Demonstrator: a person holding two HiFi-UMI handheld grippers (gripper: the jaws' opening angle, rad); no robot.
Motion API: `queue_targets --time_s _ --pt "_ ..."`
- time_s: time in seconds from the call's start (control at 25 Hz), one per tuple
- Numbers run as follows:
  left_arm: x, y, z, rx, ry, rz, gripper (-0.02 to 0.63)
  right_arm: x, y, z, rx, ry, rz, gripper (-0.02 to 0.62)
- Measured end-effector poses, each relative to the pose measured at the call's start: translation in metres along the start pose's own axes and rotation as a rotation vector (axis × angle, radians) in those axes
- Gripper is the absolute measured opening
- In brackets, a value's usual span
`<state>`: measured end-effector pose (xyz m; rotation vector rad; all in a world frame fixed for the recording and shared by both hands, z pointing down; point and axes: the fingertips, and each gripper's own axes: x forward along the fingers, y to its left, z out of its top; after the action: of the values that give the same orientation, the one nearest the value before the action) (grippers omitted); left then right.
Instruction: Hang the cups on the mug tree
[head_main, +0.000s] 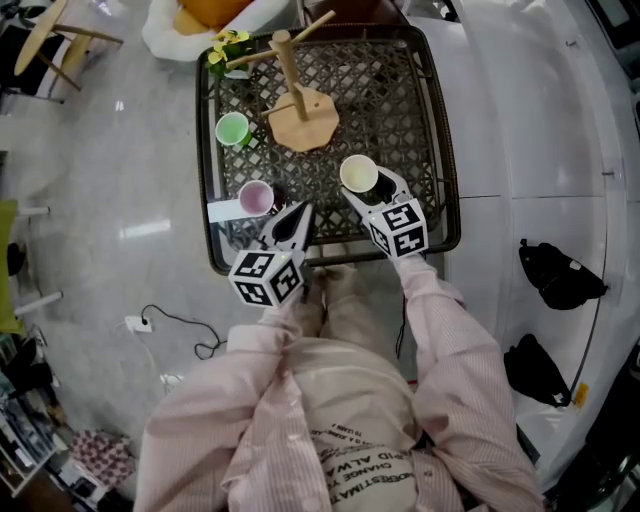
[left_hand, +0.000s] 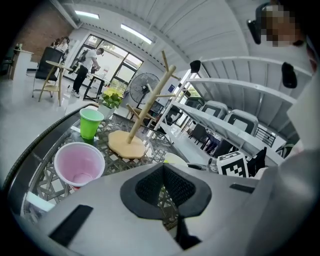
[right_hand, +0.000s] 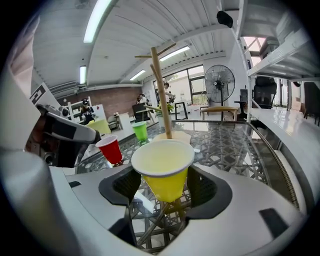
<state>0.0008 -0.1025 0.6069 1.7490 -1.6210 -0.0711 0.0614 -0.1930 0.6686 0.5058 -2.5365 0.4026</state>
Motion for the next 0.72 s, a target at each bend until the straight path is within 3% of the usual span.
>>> queue_targets --time_s 0.4,0.72 --pt "-0.01 -0.016 0.03 0.017 -0.043 -0.024 -0.003 -0.022 -0.016 0.047 0.021 -0.069 -0.071 0.284" --pt "-0.016 -0.023 0.062 0.053 -0.096 -0.031 -0.003 -0.032 -0.022 0.088 -0.02 -0.115 -0.091 0.283"
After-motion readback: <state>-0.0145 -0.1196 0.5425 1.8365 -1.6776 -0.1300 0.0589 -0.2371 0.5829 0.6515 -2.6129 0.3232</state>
